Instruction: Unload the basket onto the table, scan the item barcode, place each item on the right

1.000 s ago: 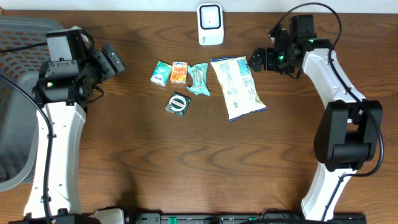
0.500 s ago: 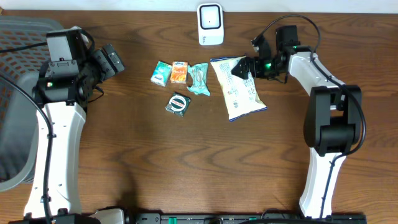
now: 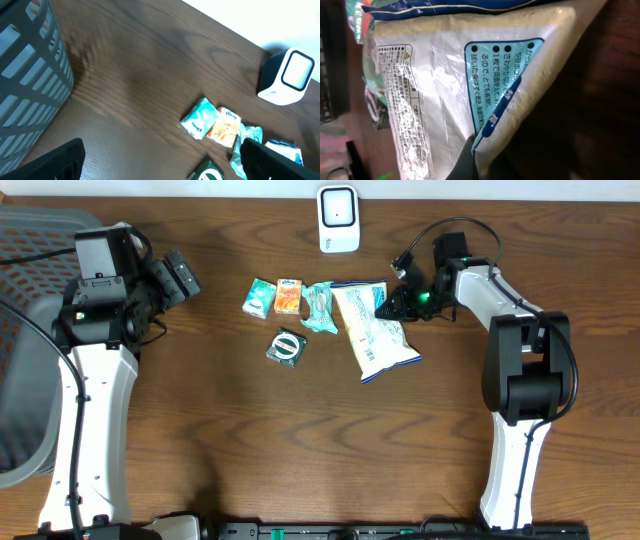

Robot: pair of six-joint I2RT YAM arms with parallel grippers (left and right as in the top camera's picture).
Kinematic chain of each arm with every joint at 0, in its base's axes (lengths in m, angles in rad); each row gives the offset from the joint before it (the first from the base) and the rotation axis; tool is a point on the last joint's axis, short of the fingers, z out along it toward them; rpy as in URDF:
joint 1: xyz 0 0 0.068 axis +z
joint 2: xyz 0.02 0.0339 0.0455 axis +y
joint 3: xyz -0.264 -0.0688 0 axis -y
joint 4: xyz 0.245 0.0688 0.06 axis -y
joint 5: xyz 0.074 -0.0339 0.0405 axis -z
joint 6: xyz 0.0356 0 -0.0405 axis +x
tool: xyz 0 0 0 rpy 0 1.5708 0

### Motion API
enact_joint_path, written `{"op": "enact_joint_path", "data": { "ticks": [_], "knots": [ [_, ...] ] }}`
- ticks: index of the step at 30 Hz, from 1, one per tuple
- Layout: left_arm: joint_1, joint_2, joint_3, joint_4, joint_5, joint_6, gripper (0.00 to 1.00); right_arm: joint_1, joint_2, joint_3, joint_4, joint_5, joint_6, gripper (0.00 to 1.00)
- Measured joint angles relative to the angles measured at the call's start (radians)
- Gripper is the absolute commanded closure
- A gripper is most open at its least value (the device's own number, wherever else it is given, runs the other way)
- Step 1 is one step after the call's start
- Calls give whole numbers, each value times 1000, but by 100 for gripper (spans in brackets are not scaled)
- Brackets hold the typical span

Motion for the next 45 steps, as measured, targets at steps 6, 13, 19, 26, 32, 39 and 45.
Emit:
{"op": "enact_joint_path", "data": {
  "ticks": [6, 13, 19, 26, 32, 39, 45],
  "knots": [
    [0, 0, 0, 0, 0, 0, 2, -35, -3, 0, 1, -84, 1, 99],
    [0, 0, 0, 0, 0, 0, 2, -166, -110, 0, -28, -58, 10, 99],
    [0, 0, 0, 0, 0, 0, 2, -219, -182, 5, -67, 14, 33, 91],
    [0, 0, 0, 0, 0, 0, 2, -169, -181, 5, -112, 158, 61, 43],
    [0, 0, 0, 0, 0, 0, 2, -130, -181, 5, -116, 299, 70, 1],
    [0, 0, 0, 0, 0, 0, 2, -164, -181, 5, -93, 452, 73, 1],
    [0, 0, 0, 0, 0, 0, 2, -204, -165, 5, -88, 443, 65, 1]
  ]
}}
